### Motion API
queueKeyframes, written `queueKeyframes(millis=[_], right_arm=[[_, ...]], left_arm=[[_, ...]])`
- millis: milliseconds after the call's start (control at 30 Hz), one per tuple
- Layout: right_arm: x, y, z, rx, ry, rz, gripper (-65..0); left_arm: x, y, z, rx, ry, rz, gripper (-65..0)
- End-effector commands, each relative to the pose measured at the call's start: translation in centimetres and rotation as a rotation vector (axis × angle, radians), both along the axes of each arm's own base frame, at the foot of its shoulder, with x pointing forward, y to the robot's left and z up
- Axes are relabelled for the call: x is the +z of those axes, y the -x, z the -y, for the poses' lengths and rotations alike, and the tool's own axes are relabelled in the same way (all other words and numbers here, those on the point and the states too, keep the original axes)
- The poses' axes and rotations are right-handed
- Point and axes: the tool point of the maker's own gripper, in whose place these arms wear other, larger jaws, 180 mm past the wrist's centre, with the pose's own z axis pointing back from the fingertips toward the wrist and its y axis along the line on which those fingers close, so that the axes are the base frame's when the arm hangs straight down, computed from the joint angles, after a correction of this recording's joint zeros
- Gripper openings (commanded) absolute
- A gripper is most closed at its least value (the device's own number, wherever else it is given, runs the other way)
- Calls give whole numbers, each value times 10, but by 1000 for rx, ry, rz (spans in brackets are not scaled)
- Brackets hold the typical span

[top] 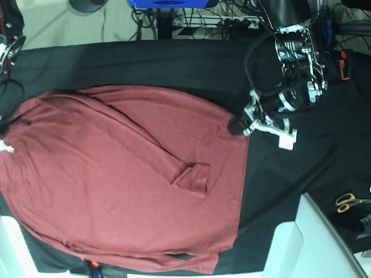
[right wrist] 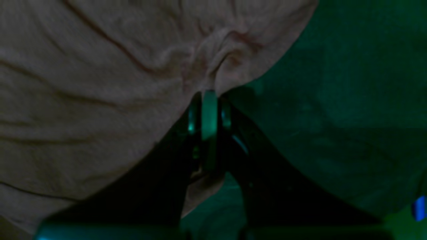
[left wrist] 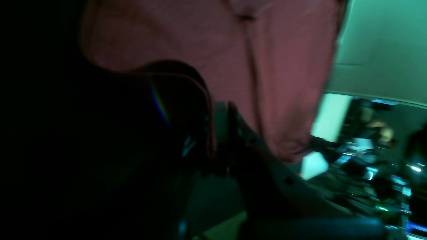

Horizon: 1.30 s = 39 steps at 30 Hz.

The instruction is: Fold the T-shirt properly

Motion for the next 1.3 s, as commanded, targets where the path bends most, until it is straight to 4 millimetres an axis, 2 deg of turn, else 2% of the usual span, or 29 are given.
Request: queueKeyframes(millis=[0, 100, 333, 500, 700, 933, 1200, 1267], right_arm=[[23, -19, 14, -6, 38, 62, -650], [28, -30, 11, 5, 42, 69, -650], [15, -39, 4, -25, 12, 29, -650], [8, -43, -2, -24, -16, 10, -650], [17, -52, 3, -40, -30, 21, -650], [24, -56, 12, -131, -17, 23, -650], [23, -57, 8, -128, -23, 18, -647], [20, -54, 7, -126, -29, 13, -612]], left_arm=[[13, -10, -6, 3, 0, 46, -650], [14, -15, -7, 9, 15, 51, -650], [-6, -13, -31, 111, 63, -12, -650], [-2, -17, -42, 153, 91, 5, -650], [2, -17, -51, 167, 174, 9, -650], [-2, -17, -51, 176, 192, -1, -650], [-12, -20, -43, 178, 231, -34, -650], [-13, -18, -42, 177, 232, -39, -650]])
